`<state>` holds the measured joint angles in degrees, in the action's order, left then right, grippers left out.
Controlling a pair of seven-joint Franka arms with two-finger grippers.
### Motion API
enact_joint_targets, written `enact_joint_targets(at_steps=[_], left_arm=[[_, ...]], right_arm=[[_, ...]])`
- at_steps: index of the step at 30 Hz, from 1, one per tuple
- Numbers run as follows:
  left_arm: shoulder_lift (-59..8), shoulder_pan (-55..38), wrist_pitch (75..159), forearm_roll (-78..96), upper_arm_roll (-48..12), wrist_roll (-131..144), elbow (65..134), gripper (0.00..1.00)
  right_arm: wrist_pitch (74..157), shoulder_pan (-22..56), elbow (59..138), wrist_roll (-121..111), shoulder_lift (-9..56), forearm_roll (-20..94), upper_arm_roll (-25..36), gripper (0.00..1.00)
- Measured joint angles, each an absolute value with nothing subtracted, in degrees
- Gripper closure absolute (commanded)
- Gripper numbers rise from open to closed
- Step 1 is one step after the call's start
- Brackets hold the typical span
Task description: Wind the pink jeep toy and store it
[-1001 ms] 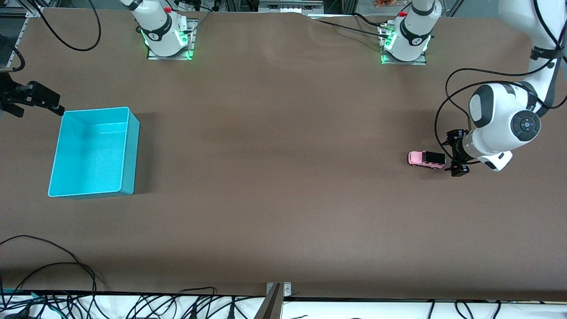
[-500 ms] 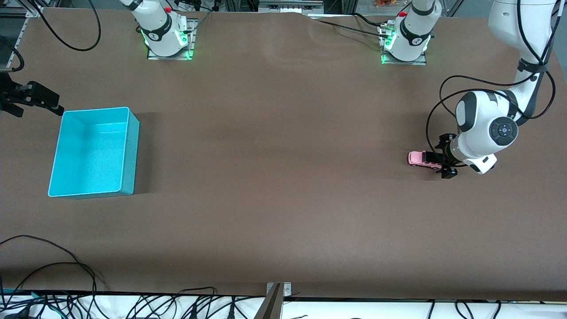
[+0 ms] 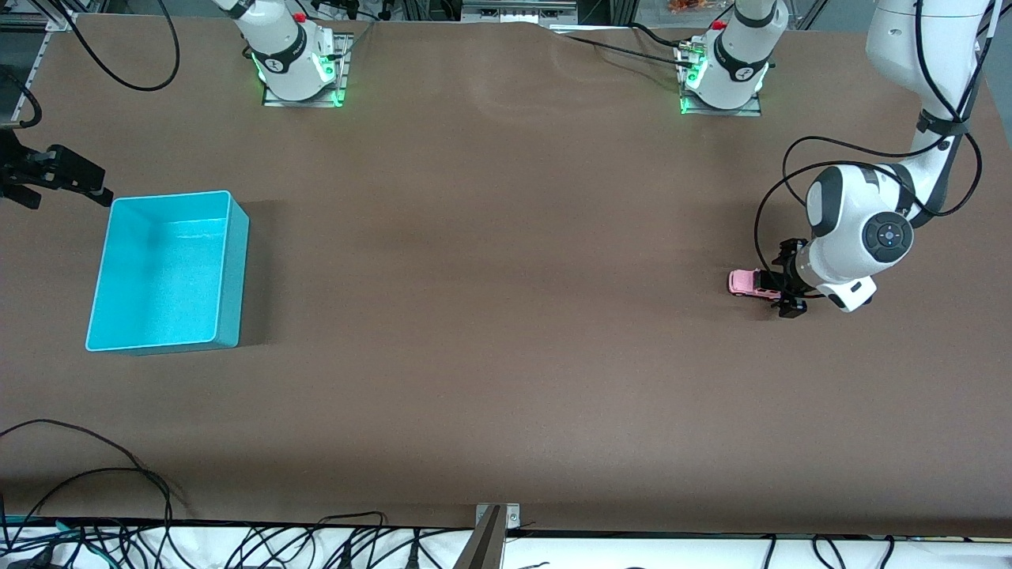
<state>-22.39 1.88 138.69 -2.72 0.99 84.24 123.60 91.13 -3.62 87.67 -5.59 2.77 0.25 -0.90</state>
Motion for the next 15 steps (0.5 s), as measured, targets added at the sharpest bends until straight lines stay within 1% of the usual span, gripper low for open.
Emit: enact_joint_targets(at_steps=[4, 7, 15], left_arm=[[-22.4, 1.88, 139.43, -2.72, 0.9, 84.25, 124.0, 0.26], [-22.4, 1.88, 139.78, -2.72, 0.89, 84.25, 124.18, 0.31], [-22.47, 1.89, 140.28, -2.72, 0.89, 84.31, 124.36, 0.71]], right_arm=[[91.13, -3.62, 87.67, -5.59, 2.77, 0.24, -0.9, 0.0], [91.13, -3.62, 87.67, -5.59, 2.77, 0.24, -0.9, 0.0], [91.13, -3.63, 87.67, -5.59, 2.77, 0.24, -0.85, 0.0]])
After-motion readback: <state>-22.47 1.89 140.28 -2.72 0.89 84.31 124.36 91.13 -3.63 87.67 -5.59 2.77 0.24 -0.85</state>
